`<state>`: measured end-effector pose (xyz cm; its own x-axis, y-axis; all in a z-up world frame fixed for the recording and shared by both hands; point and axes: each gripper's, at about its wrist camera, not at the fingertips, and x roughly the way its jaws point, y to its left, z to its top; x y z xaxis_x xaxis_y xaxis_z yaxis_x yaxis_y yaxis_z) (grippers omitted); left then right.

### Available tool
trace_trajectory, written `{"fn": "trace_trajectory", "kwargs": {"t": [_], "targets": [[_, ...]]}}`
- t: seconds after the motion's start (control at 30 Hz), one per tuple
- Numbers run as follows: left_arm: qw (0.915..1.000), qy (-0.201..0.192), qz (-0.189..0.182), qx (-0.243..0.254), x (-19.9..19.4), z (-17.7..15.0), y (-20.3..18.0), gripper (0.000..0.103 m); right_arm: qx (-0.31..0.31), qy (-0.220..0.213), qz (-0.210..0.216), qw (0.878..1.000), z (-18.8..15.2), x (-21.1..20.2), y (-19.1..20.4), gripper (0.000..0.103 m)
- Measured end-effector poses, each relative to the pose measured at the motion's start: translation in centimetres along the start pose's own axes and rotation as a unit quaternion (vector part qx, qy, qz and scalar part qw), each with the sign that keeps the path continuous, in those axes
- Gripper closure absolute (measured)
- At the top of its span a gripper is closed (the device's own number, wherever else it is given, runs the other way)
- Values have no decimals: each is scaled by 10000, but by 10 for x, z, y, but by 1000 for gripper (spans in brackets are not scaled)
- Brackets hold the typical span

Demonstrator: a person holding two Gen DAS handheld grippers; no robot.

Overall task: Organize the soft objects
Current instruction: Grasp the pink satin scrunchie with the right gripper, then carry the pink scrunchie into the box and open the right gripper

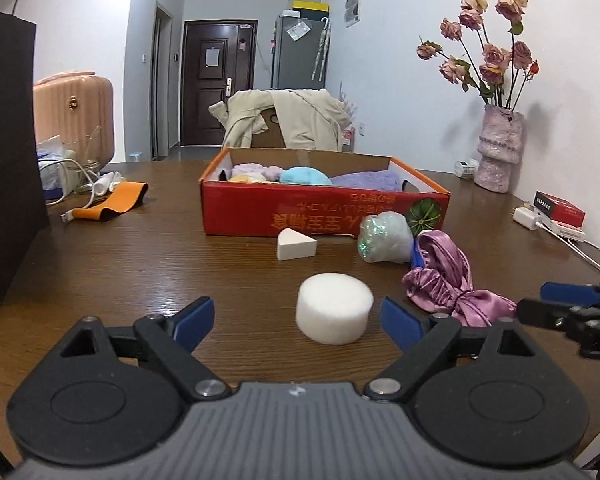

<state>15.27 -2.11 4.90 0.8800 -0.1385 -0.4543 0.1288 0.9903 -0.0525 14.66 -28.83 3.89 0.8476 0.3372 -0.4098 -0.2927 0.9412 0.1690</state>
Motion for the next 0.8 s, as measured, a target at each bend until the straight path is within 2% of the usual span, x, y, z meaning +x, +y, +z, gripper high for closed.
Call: {"fn": "trace_trajectory", "kwargs": {"t": [0.13, 0.2, 0.3, 0.4, 0.43, 0.5, 0.53, 0.57, 0.63, 0.73, 0.8], "targets": [[10000, 16, -58, -5, 9, 5, -7, 11, -94, 191, -68, 9998, -1, 21, 4, 41], [9998, -64, -173, 27, 14, 12, -15, 11, -163, 287, -84, 9994, -1, 31, 6, 47], [9980, -275, -547, 155, 23, 27, -33, 12, -311, 330, 15, 9990, -2, 38, 7, 60], [9943, -303, -944, 392, 47, 45, -64, 13, -294, 379, 206, 9986, -1, 37, -2, 65], [9927, -283, -1051, 523, 57, 49, -75, 16, -290, 402, 260, 9984, 0, 36, -6, 67], [9923, -160, -1014, 693, 82, 54, -94, 24, -228, 461, 294, 9982, 3, 35, -15, 67], [9927, -18, -953, 742, 95, 56, -100, 38, -220, 484, 258, 9983, 4, 34, -19, 67], [9926, 205, -911, 776, 108, 56, -104, 58, -198, 492, 186, 9984, 5, 33, -24, 67], [9917, 661, -920, 614, 121, 53, -101, 73, -87, 493, -13, 9987, 10, 32, -33, 67], [9900, 799, -1141, 224, 108, 39, -86, 73, 160, 415, -206, 9988, 16, 29, -49, 66], [9901, 813, -1133, 155, 95, 27, -83, 73, 429, 234, -17, 9988, 22, 23, -58, 65]]}}
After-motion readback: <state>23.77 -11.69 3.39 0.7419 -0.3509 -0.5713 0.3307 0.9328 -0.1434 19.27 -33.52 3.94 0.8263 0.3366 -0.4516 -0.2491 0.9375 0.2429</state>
